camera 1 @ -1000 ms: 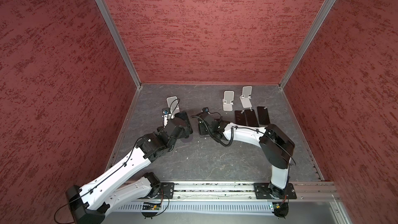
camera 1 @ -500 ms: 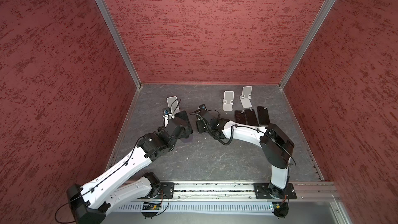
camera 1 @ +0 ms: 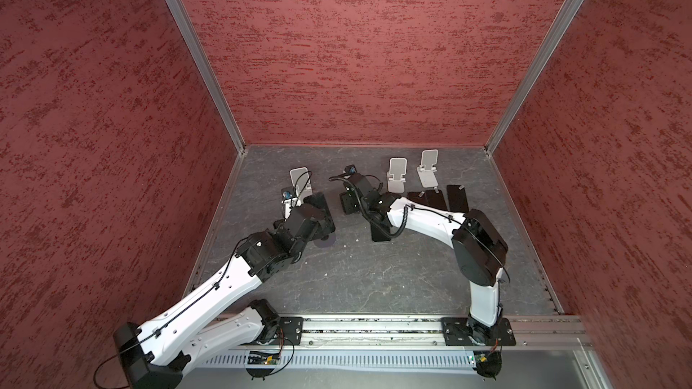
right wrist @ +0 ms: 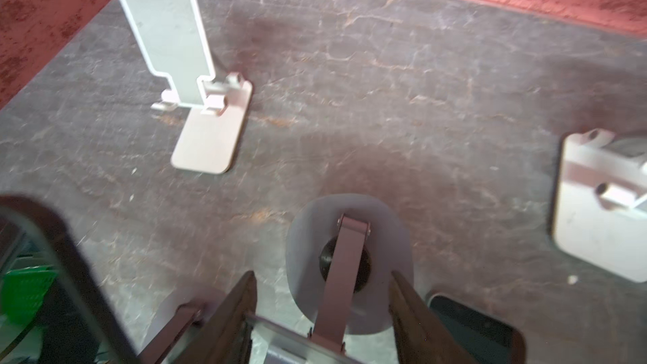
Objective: Remove the phone from the phone stand
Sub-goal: Place the phone stand at the top-center of the table.
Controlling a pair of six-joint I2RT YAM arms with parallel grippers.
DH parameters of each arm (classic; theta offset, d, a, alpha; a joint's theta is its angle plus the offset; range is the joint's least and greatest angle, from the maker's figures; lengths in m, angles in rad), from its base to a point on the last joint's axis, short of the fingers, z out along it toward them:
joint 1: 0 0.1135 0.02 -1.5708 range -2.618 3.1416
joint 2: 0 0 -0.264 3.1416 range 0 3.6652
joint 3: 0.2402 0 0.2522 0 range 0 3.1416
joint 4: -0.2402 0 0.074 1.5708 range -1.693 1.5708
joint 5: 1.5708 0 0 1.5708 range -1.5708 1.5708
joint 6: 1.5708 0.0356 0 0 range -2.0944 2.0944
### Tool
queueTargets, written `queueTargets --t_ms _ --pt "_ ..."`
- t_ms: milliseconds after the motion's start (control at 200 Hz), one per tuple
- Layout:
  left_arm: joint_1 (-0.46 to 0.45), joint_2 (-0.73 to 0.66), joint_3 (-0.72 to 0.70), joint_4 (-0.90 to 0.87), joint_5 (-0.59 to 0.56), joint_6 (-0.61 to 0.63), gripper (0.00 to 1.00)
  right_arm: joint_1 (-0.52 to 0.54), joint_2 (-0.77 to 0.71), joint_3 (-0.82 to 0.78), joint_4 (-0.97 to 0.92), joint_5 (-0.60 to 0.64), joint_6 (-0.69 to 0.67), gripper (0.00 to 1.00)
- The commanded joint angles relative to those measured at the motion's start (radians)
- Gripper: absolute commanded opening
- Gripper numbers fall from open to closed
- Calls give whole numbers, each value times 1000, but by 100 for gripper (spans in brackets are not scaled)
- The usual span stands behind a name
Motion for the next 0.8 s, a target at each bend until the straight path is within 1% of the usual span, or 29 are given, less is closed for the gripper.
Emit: queueTargets --t_ms 0,416,797 --pt "7 -6 26 18 10 18 100 -39 23 48 -1 -9 -46 55" --pt "25 -3 26 24 -8 10 99 -180 145 187 -46 -94 -101 55" --pt "51 48 47 35 16 10 100 -255 223 242 -41 -177 -128 56"
